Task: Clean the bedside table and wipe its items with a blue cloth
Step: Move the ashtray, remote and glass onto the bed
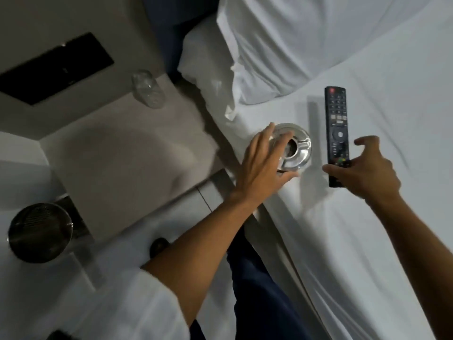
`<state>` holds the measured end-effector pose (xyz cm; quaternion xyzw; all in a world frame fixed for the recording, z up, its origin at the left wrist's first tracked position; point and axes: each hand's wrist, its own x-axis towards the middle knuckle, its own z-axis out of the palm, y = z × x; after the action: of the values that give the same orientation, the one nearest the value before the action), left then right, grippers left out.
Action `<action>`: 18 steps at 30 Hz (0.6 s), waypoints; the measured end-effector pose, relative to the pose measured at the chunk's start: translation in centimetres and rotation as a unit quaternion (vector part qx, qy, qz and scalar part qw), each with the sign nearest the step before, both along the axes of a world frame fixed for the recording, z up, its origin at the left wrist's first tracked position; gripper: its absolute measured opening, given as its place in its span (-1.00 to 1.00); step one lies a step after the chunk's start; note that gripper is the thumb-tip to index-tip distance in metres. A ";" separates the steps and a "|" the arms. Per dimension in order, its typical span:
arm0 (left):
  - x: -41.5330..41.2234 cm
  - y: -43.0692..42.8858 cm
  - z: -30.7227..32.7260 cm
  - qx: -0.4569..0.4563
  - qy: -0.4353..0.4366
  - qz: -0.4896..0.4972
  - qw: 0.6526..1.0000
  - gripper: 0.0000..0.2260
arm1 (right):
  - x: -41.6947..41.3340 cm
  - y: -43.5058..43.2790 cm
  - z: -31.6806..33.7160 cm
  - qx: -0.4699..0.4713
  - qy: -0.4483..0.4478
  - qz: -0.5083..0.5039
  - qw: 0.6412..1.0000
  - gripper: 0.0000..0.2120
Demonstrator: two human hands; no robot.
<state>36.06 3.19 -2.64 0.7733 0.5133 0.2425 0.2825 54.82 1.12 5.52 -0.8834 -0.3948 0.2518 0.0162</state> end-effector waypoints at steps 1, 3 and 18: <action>1.4 0.7 0.0 0.006 0.017 -0.023 1.000 -0.20 | 1.5 -0.2 -0.2 -0.012 -0.013 -0.020 1.000 -0.29; 3.9 2.5 -0.1 -0.003 0.040 -0.065 0.997 -0.19 | 3.8 -0.5 -0.5 -0.027 -0.035 -0.050 0.998 -0.30; -0.9 5.8 -1.3 0.129 0.086 -0.057 0.986 -0.54 | -4.6 4.3 -3.6 0.093 -0.112 0.179 0.973 -0.65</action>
<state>35.14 8.94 -3.91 0.8491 0.4553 0.2232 0.1482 50.21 5.40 1.91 -0.8155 -0.5677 0.1124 0.0088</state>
